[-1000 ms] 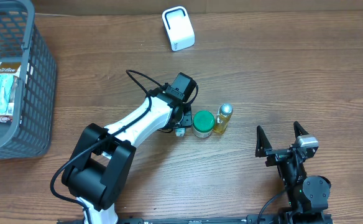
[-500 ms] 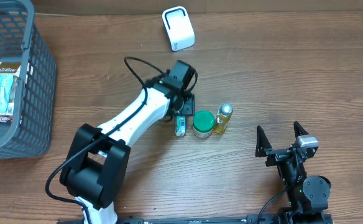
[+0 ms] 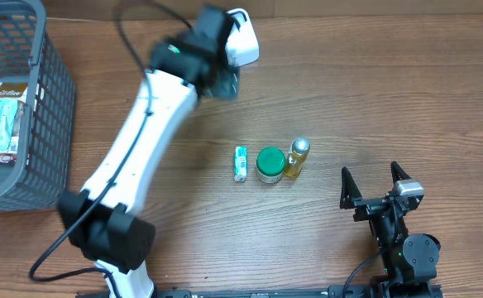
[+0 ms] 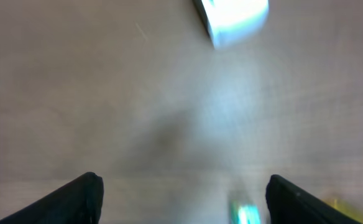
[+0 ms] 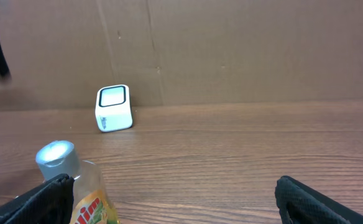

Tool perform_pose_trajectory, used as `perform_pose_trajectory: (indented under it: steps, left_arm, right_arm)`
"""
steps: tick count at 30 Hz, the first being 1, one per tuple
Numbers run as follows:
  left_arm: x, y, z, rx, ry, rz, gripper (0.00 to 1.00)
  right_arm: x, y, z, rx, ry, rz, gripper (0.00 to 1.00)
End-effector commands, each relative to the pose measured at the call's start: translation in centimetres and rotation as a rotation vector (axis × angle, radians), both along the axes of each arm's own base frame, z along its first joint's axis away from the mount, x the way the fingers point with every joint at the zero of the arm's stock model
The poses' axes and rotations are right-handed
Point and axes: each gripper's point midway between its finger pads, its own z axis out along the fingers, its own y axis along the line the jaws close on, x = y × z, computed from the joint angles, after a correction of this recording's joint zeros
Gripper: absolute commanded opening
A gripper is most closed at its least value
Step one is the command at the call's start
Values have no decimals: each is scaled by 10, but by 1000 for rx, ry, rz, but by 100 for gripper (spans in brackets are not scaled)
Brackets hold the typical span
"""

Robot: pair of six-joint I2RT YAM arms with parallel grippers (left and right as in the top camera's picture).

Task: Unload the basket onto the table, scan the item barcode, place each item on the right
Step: 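Raise the left gripper and move it back over the basket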

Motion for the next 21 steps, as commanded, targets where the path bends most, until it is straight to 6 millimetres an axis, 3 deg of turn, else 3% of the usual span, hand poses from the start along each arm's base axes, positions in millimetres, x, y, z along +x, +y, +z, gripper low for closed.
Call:
perform_pose_trajectory:
  steps: [1,4,7,8,14,21]
  left_arm:
    - [18,71,110,215,-263,58,93]
    - [18,124,170,307,-393,154,98]
    - [11,176,205,365,-463,267,99]
    - [6,208,214,380,-476,338,100]
    - [-16,306,206,380,-420,525,100]
    - [-41,377,192,261,-395,613,100]
  right_arm:
    - [0,1,-2,7,0,1,100]
    - [0,1,-2,7,0,1,100]
    - [0,1,-2,7,0,1,100]
    - [0,1,-2,7,0,1,100]
    - [0,1,-2,7,0,1,100]
    - [0,1,-2,7,0,1,100]
